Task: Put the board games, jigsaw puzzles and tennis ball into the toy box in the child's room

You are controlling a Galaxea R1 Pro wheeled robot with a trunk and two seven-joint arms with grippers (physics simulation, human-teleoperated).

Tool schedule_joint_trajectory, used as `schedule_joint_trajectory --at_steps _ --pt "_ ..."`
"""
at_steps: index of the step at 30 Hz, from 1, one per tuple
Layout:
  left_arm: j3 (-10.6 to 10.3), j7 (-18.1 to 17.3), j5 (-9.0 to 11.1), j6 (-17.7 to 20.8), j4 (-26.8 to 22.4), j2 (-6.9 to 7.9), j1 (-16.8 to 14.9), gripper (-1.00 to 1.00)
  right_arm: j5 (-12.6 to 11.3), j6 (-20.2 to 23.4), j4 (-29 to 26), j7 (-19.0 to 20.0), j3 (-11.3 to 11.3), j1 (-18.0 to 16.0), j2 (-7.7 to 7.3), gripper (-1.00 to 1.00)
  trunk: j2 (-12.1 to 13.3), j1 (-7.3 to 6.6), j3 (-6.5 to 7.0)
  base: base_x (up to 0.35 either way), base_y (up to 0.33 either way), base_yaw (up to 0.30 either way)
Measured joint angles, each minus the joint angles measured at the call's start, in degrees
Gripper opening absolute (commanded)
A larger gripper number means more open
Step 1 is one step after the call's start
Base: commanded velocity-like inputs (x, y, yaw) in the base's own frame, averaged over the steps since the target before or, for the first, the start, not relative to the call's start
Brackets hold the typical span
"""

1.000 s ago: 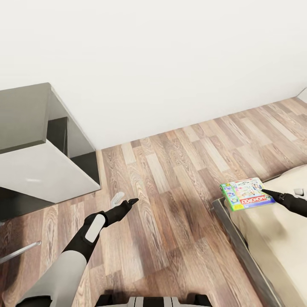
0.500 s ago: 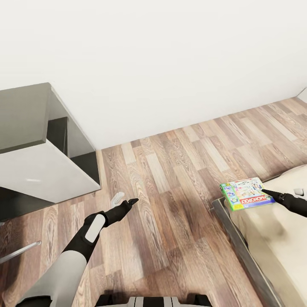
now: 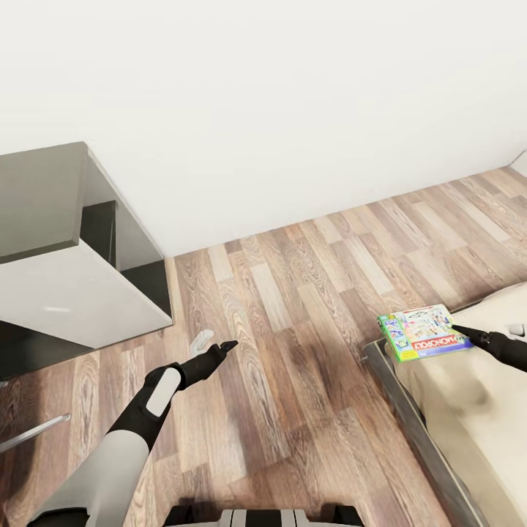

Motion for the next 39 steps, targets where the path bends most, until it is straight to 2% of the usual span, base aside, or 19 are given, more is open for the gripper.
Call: schedule_joint_trajectory --at_steps 4,15,17,21,27,32,39 --pt "-0.01 -0.04 -0.04 -0.34 0.17 -0.03 0.00 1.00 -0.09 -0.10 -0.41 -0.34 -0.07 0.01 -0.48 1.00 0.00 0.00 0.00 0.000 0.000 0.000" --pt "-0.02 -0.49 -0.32 -1.06 0.01 0.08 0.00 1.00 -0.67 0.16 -3.09 -0.37 -0.51 0.72 -3.72 1.00 0.00 0.00 0.00 0.000 0.000 0.000" --pt "-0.02 -0.70 -0.37 -1.09 -0.07 0.14 0.00 1.00 -0.92 0.25 -3.45 0.41 -0.63 1.13 -4.81 1.00 0.00 0.00 0.00 0.000 0.000 0.000" --pt "-0.02 -0.79 -0.44 -1.11 -0.09 0.15 0.00 1.00 -1.25 0.31 -3.68 1.80 -0.70 1.46 -5.85 1.00 0.00 0.00 0.00 0.000 0.000 0.000" --pt "-0.06 -0.94 -0.51 -1.13 -0.13 0.10 0.00 1.00 -1.77 0.18 -3.95 6.01 -0.80 2.06 -8.09 1.00 0.00 0.00 0.00 0.000 0.000 0.000" --pt "-0.10 -1.38 -0.53 -1.17 -0.13 0.04 0.00 1.00 -1.90 -0.30 -3.98 7.06 -0.84 2.36 -8.77 1.00 0.00 0.00 0.00 0.000 0.000 0.000" --pt "-1.10 -2.66 -0.59 -1.30 -0.14 -0.01 0.00 1.00 -2.00 -1.91 -4.00 6.18 -0.89 2.55 -9.17 1.00 0.00 0.00 0.00 0.000 0.000 0.000"
